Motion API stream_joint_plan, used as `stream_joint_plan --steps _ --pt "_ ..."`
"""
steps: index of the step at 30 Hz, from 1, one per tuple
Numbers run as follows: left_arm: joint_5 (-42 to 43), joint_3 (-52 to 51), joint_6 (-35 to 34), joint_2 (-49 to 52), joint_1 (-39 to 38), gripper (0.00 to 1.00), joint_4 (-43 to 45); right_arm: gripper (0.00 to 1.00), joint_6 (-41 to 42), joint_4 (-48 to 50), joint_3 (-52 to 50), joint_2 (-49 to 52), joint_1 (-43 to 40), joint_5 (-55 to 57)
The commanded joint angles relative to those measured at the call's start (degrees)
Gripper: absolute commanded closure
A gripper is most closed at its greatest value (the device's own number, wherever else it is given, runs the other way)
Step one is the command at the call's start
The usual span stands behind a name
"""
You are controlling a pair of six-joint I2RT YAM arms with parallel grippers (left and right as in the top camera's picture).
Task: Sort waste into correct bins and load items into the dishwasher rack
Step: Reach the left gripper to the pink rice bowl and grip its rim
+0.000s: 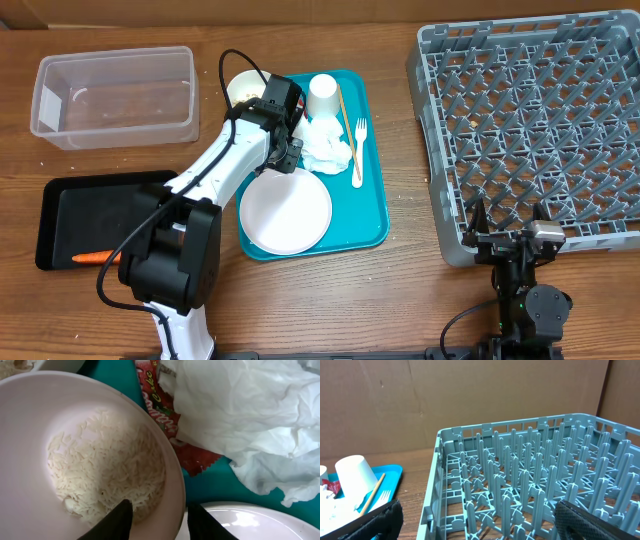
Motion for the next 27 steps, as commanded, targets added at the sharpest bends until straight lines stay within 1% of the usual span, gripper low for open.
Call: stream_joint_plan --steps 1,6,11,14,16,20,21,23,27 --pt "-0.63 -0.09 0.42 0.52 -0.22 0.60 0.20 0.00 -0.04 0.33 -0.59 -0.46 -0.17 0.35" --pt "-0.44 -0.35 2.03 0.52 -0.24 0.61 -0.07 0.00 -0.04 0.33 -0.59 -0.46 -0.17 0.37" --pt "-0.42 -0.35 2.01 0.52 -0.24 0.67 0.00 0.00 -0.04 0.33 -0.59 -0.46 -0.17 0.35" --pt "-0.42 -0.35 2.03 0.52 -0.24 0.68 0.00 0.00 -0.04 0.33 -0.59 -0.46 -0.17 0.35" --pt "-0.42 -0.35 2.10 0.52 -0.22 0.71 0.00 0.00 -0.04 0.33 -0.59 -0.46 -0.17 0.35" --pt "-0.42 -0.33 2.23 0.52 -0.48 0.80 0.00 0.00 -0.04 0.33 -0.59 -0.46 -0.17 0.35" --pt "-0.42 -0.33 2.21 0.52 -0.52 0.84 0.20 0.00 -0.04 0.33 -0.59 -0.46 -0.17 0.37" --pt "-0.42 -0.33 2.23 0.52 -0.52 0.85 0.24 0.00 -0.04 0.33 -0.59 -0.46 -0.17 0.37" --pt "-0.44 -0.31 2.27 0.50 -0.55 0.92 0.24 0.00 -0.04 0.33 -0.59 -0.46 -0.17 0.35"
